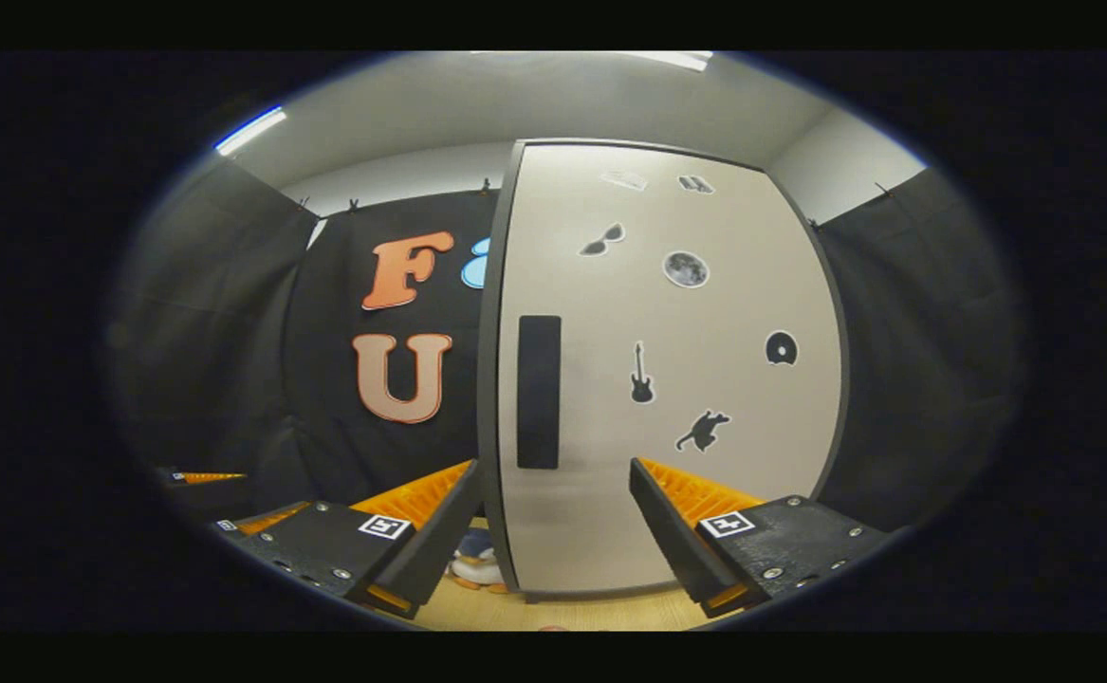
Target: Open the cabinet door with the right hand, grasp the bottle in the cabinet with the left hand and place it on the coaster, then close the cabinet door with the right hand.
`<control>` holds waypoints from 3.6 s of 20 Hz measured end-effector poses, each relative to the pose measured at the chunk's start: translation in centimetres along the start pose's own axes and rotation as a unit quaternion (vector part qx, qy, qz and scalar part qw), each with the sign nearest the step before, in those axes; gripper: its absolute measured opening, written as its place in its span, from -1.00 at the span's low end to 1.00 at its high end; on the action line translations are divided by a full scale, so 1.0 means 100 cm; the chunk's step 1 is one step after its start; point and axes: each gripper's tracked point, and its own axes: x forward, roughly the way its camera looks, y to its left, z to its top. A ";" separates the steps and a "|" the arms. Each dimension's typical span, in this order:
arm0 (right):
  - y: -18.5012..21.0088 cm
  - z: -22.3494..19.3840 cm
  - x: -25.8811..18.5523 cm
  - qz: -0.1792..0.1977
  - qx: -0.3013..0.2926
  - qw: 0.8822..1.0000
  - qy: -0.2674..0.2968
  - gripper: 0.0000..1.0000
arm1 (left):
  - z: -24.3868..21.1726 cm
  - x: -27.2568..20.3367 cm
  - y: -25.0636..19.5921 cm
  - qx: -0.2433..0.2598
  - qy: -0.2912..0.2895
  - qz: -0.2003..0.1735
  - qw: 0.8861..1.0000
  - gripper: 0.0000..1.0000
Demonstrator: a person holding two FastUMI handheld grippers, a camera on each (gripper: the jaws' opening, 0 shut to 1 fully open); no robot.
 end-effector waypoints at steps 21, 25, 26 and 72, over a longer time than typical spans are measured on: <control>0.006 0.004 0.083 -0.018 0.025 0.999 0.028 -0.27 | -0.016 0.017 0.024 0.009 0.014 0.011 1.000 0.97; 0.006 0.004 0.082 -0.022 0.035 0.999 0.033 -0.43 | -0.016 0.012 0.032 0.013 0.013 0.023 1.000 0.94; 0.005 0.004 0.080 -0.022 0.037 0.999 0.032 -0.51 | -0.018 0.011 0.036 0.012 0.014 0.025 1.000 0.97; -0.137 0.030 -0.098 -0.066 -0.009 0.996 0.054 -0.71 | -0.029 0.002 -0.107 -0.002 0.026 -0.099 0.995 0.96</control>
